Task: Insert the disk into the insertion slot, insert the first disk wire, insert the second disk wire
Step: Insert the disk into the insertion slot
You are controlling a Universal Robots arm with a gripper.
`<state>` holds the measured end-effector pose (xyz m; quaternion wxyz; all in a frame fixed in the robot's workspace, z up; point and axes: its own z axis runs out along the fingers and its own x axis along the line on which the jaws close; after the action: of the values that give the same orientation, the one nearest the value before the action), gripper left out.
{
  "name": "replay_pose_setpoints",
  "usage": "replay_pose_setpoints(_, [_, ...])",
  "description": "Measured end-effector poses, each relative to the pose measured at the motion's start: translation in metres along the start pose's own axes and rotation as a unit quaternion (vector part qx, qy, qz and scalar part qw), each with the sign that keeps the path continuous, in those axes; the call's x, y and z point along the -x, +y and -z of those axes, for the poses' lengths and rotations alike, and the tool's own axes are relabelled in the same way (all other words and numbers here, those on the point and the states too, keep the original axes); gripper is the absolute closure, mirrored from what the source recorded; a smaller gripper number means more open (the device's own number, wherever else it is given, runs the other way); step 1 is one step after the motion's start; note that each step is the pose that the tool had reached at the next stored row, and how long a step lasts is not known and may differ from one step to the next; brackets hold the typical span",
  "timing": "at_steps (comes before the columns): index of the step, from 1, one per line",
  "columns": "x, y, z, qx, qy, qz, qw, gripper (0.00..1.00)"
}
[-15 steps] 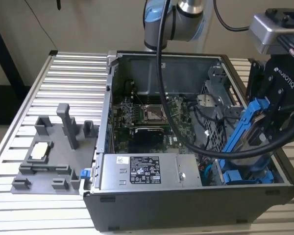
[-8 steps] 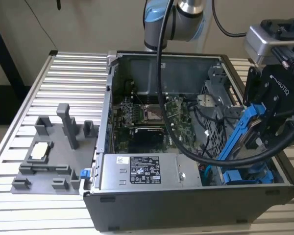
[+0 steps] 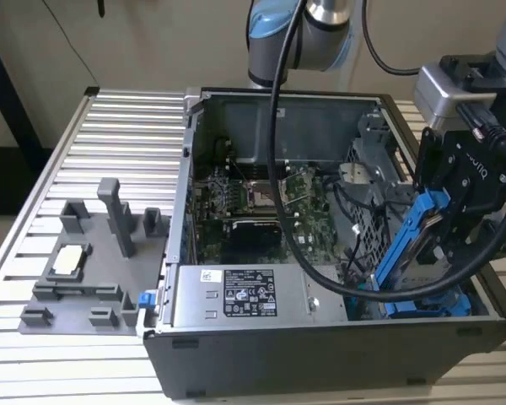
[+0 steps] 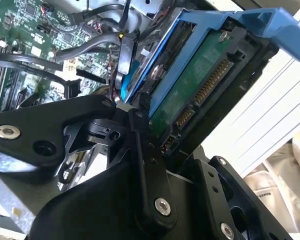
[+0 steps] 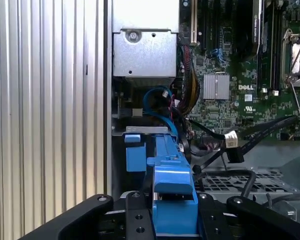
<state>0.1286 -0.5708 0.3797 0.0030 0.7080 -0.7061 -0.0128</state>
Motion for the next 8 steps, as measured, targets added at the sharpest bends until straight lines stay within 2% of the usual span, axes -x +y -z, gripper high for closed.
replay_pose_setpoints(3, [-0.0001,-0.0002,-0.0047,0.0000,-0.0005,0.000,1.0000,0.67])
replay_pose_setpoints(8, [0.0000,-0.0003,-0.0046,0.0000,-0.0011,0.000,1.0000,0.67])
